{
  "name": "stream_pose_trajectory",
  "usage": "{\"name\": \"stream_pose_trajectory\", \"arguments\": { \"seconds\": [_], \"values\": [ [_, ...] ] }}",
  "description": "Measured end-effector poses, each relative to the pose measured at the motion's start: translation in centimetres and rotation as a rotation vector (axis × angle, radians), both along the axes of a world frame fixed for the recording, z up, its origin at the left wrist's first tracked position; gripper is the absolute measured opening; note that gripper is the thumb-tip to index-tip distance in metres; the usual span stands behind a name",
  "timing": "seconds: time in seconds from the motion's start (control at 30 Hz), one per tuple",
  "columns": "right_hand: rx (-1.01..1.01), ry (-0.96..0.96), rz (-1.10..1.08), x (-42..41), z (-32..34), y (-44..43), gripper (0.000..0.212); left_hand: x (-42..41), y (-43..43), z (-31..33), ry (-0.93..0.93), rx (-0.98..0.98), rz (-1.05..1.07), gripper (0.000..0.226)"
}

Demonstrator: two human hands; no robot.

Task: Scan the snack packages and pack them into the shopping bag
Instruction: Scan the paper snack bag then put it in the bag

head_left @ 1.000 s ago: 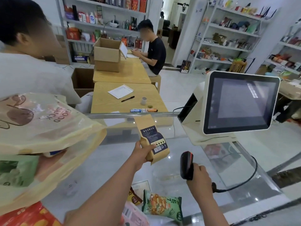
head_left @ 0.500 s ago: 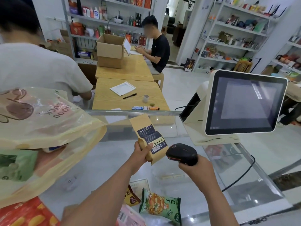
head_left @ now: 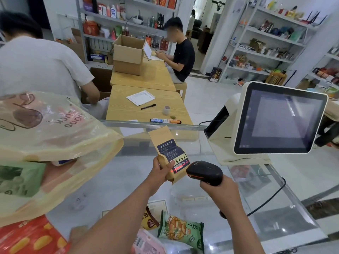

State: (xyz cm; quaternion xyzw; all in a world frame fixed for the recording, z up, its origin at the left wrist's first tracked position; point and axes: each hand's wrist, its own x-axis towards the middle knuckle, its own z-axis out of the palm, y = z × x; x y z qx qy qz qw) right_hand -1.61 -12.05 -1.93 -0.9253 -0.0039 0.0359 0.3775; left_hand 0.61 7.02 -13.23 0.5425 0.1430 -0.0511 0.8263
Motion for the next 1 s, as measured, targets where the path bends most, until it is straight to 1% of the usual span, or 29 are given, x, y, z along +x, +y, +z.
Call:
{"name": "stream_pose_trajectory", "arguments": {
  "seconds": [0.17,0.37,0.57,0.73,0.83,1.0],
  "values": [
    [0.01,0.0,0.001,0.03,0.15,0.05,0.013,-0.02,0.06,-0.06,-0.002,-0.019,-0.003,0.055],
    [-0.034,-0.01,0.006,0.14,0.11,0.03,0.014,0.13,0.18,-0.3,0.005,-0.032,0.007,0.056],
    [-0.036,-0.025,0.004,0.22,-0.07,0.18,0.014,0.34,0.22,-0.43,0.007,-0.029,0.002,0.056],
    [-0.058,-0.026,-0.005,0.31,-0.22,0.34,0.02,0.53,0.27,-0.77,0.008,-0.013,0.005,0.06],
    [-0.067,-0.028,0.001,0.34,-0.31,0.32,0.017,0.52,0.31,-0.77,0.006,-0.026,0.004,0.058],
    [-0.059,-0.028,-0.002,0.45,-0.66,0.32,0.015,0.59,0.3,-0.85,0.008,-0.016,0.002,0.061]
  ]
}}
